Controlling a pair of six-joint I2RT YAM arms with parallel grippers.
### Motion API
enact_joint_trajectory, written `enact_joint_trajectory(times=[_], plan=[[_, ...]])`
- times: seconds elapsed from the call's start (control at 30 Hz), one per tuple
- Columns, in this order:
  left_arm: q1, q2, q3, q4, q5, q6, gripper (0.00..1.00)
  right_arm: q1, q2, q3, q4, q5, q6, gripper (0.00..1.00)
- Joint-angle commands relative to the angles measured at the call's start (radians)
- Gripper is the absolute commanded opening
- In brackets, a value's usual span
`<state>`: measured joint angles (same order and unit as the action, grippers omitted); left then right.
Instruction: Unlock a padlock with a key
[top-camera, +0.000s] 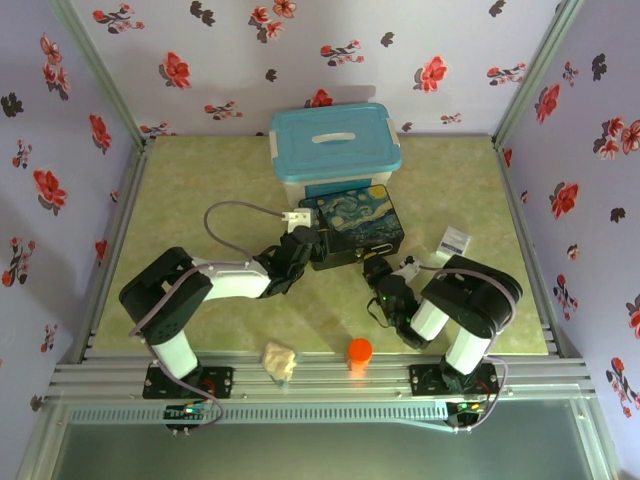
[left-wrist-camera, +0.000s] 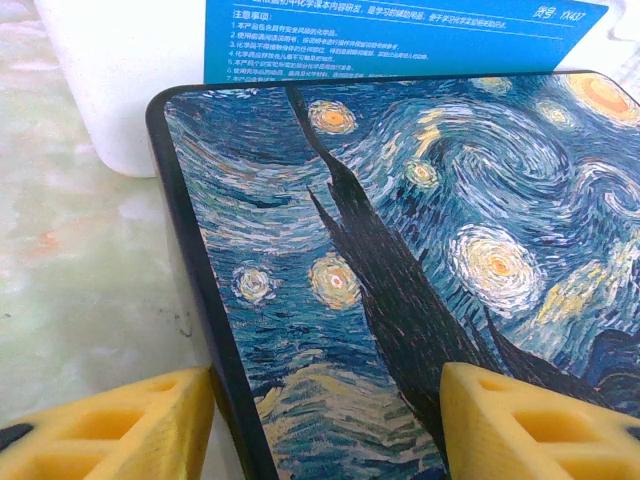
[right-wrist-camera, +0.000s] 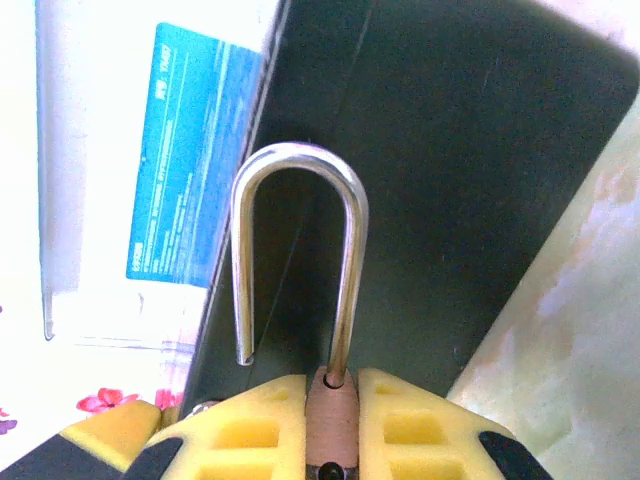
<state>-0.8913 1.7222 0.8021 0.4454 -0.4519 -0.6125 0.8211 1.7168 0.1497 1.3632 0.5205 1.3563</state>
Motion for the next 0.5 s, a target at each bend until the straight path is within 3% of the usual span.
enact_joint_trajectory(times=[0.0,0.2,0.33,0.47], plan=[[0.002,0.063,-0.060,-0.249,0.010,0.064,0.59,-0.027,-0.036,-0.032,0.020,0.021,-0.066,0.00],[0.003,0.056,-0.054,-0.255,0.011,0.067,0.61,-0.117,-0.113,-0.071,-0.078,-0.179,-0.137,0.00],[0.010,0.048,-0.035,-0.268,0.013,0.074,0.64,-0.119,-0.318,-0.032,-0.549,-0.371,-0.196,0.00],[0.003,0.063,0.005,-0.287,-0.003,0.083,0.65,-0.112,-0.577,-0.033,-0.898,-0.430,-0.259,0.00]])
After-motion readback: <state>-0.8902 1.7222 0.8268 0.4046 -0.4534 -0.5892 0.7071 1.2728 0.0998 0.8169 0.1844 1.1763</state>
